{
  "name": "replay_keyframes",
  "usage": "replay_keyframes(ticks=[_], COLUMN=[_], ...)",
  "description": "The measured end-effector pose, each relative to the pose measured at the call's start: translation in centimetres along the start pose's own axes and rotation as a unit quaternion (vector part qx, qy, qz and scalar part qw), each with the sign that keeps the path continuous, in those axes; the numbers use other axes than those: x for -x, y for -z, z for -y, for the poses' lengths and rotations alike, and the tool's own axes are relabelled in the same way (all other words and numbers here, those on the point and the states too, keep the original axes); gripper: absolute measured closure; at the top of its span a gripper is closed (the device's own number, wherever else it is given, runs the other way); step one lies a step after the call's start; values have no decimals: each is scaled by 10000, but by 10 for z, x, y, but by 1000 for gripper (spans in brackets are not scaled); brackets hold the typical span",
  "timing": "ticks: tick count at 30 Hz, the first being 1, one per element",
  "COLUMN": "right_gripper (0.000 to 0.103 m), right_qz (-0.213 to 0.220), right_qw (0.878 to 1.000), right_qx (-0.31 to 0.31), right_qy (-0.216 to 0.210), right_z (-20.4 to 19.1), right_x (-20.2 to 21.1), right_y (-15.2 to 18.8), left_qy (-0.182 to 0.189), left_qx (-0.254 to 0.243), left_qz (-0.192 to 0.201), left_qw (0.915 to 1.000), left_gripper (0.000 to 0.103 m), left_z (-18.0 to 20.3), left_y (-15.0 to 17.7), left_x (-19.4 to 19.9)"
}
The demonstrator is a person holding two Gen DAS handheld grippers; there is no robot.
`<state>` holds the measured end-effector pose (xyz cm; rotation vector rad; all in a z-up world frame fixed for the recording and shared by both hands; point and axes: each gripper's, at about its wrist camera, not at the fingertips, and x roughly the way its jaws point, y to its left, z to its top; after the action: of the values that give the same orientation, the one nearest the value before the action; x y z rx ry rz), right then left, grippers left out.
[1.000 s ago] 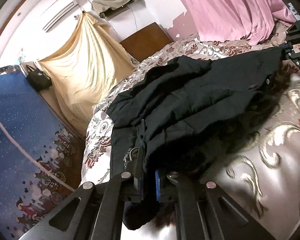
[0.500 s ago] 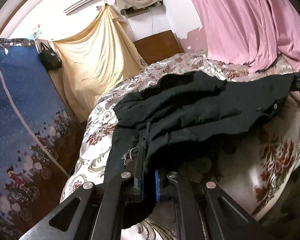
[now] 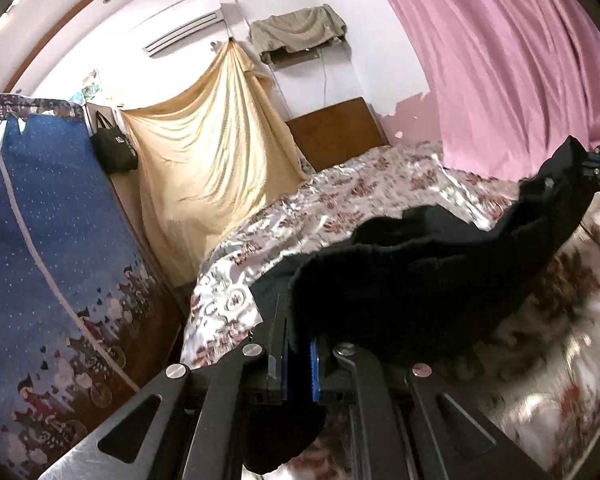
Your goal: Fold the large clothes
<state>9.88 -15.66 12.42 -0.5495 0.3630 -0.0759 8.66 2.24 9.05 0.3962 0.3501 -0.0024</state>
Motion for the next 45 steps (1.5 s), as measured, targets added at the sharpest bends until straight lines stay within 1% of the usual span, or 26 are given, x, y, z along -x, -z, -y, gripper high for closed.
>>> replay_keyframes(ticks=[5, 9, 13, 16, 22, 27, 34, 37, 39, 40, 41, 43, 45], right_gripper=[99, 99, 99, 99, 99, 99, 99, 99, 99, 99, 99, 99, 99], right_qz=[142, 202, 199, 164, -18, -336, -626, -745, -823, -845, -883, -943, -1072], right_qw=[9996, 9995, 9997, 9997, 9998, 9994, 9980, 9972, 9966, 9964, 9960, 9955, 9940], right_qx=[-228, -219, -40, 4, 58, 27, 89, 54, 85, 91, 95, 7, -179], right_qy=[60, 55, 119, 155, 193, 119, 73, 40, 15, 12, -7, -43, -119], right_z=[15, 21, 22, 23, 15, 11, 0, -10, -17, -17, -22, -23, -28], right_x=[-47, -94, -139, -177, -240, -299, -363, -369, -386, -386, -393, -397, -411], right_y=[-24, -39, -58, -72, -96, -109, -119, -112, -109, -106, -104, -99, -93], left_qy=[-32, -95, 91, 187, 191, 224, 378, 374, 379, 385, 401, 456, 479], left_qx=[135, -31, 324, 614, 748, 753, 1190, 1186, 1196, 1207, 1230, 1350, 1444], left_qz=[82, 88, -76, -179, -350, -544, -848, -982, -1078, -1120, -1174, -1265, -1369], left_qw=[9999, 9999, 9994, 9978, 9964, 9954, 9885, 9874, 9862, 9856, 9846, 9817, 9788], left_gripper=[95, 95, 96, 96, 96, 96, 96, 96, 96, 96, 96, 96, 96], left_z=[-13, -20, -37, -46, -50, -48, -55, -52, -51, -50, -49, -50, -47], left_y=[-22, -40, -62, -72, -83, -92, -93, -87, -81, -79, -75, -67, -60], left_x=[-34, -69, -107, -135, -192, -239, -290, -309, -321, -326, -331, -340, -351])
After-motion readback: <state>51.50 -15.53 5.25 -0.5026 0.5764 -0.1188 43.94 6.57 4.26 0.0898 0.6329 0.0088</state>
